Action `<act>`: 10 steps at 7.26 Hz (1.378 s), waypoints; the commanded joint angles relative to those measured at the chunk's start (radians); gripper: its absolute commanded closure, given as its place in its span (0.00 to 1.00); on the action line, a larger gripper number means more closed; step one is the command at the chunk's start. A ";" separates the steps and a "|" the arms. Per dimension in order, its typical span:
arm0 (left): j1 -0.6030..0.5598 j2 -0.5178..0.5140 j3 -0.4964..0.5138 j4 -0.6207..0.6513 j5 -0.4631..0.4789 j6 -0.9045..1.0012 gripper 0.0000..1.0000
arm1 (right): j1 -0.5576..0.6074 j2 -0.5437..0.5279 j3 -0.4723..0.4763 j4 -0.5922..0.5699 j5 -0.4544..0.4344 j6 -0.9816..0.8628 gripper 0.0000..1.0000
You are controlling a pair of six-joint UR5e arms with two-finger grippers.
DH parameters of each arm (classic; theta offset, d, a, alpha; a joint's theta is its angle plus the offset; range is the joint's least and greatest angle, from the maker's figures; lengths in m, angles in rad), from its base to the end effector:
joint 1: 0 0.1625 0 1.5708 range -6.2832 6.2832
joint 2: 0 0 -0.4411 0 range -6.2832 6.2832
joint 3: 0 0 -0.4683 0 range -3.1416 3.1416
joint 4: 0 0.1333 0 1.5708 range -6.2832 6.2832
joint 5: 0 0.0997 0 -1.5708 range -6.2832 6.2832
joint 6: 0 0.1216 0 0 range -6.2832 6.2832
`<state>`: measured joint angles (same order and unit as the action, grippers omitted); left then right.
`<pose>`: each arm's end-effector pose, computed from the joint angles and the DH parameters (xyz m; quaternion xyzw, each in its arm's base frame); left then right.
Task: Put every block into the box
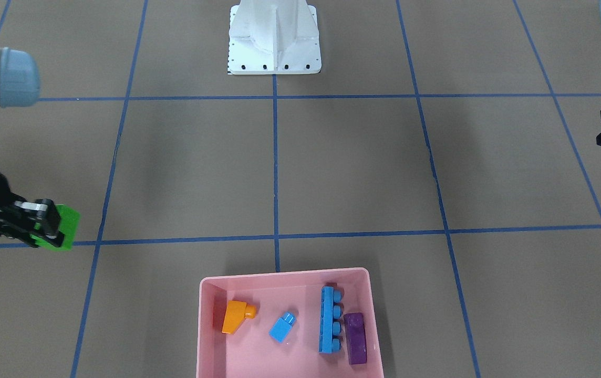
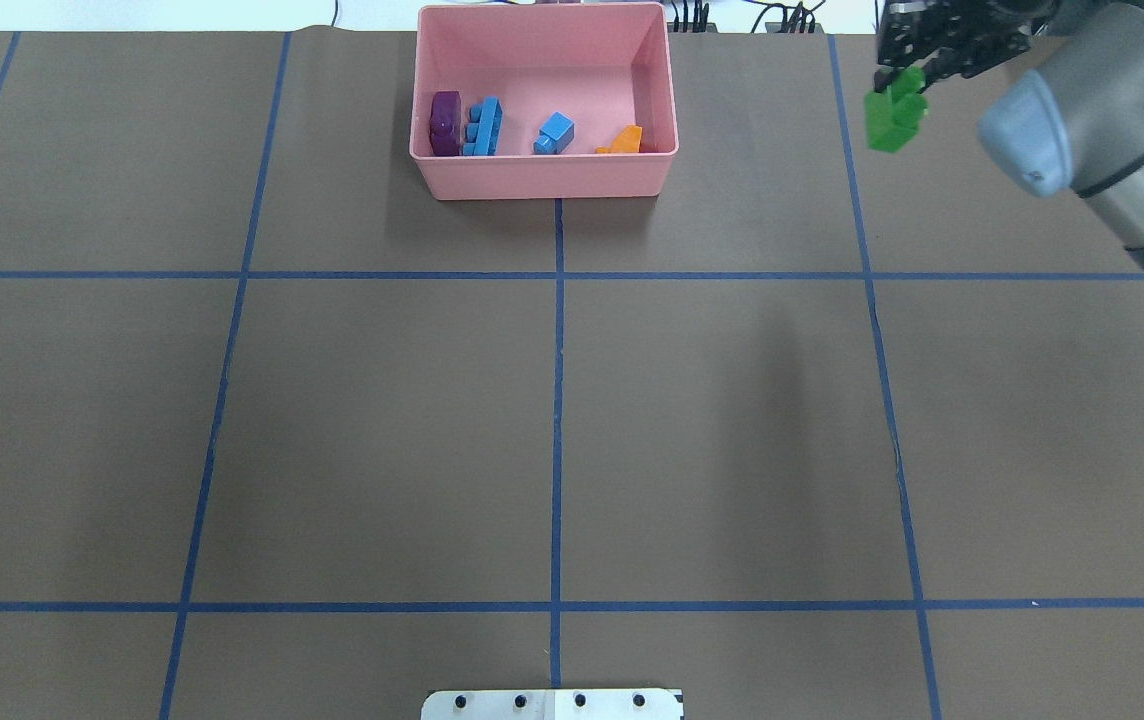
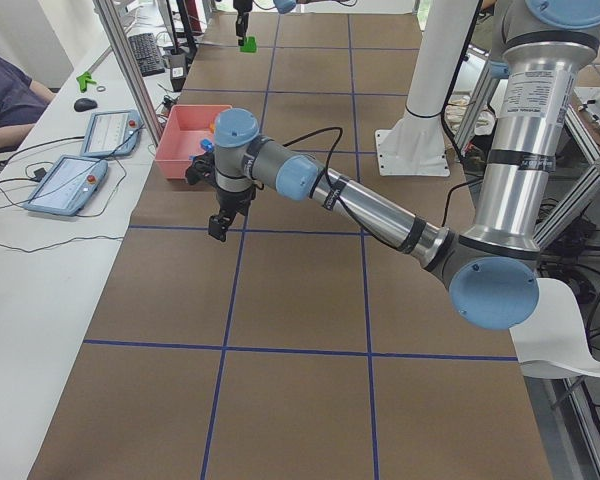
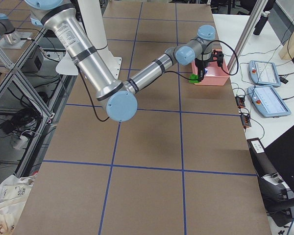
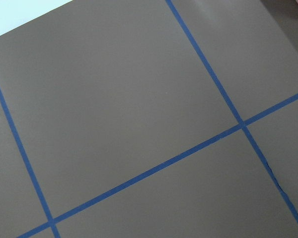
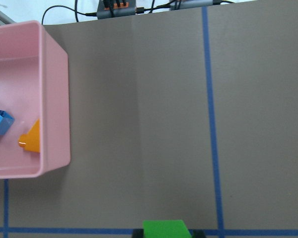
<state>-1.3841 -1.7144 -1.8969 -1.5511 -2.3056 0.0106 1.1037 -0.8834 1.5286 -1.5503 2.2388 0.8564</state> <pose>0.0623 -0.6087 0.4250 0.1766 0.3671 0.1694 0.8974 -0.3046 -0.7328 0.2353 0.0531 -0.4341 0.0676 0.8967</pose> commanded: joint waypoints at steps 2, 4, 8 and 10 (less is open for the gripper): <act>-0.006 0.015 0.009 0.040 0.000 0.005 0.00 | -0.117 0.359 -0.371 0.013 -0.106 0.136 1.00; -0.006 0.015 0.012 0.040 0.002 0.003 0.00 | -0.172 0.432 -0.477 0.101 -0.198 0.226 1.00; -0.004 0.015 0.025 0.040 0.005 0.003 0.00 | -0.278 0.552 -0.767 0.349 -0.359 0.358 1.00; -0.006 0.021 0.027 0.039 0.005 0.005 0.00 | -0.309 0.557 -0.798 0.413 -0.427 0.394 0.79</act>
<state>-1.3887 -1.6968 -1.8710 -1.5120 -2.3010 0.0141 0.8139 -0.3340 0.7531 -1.1725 1.8502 1.2300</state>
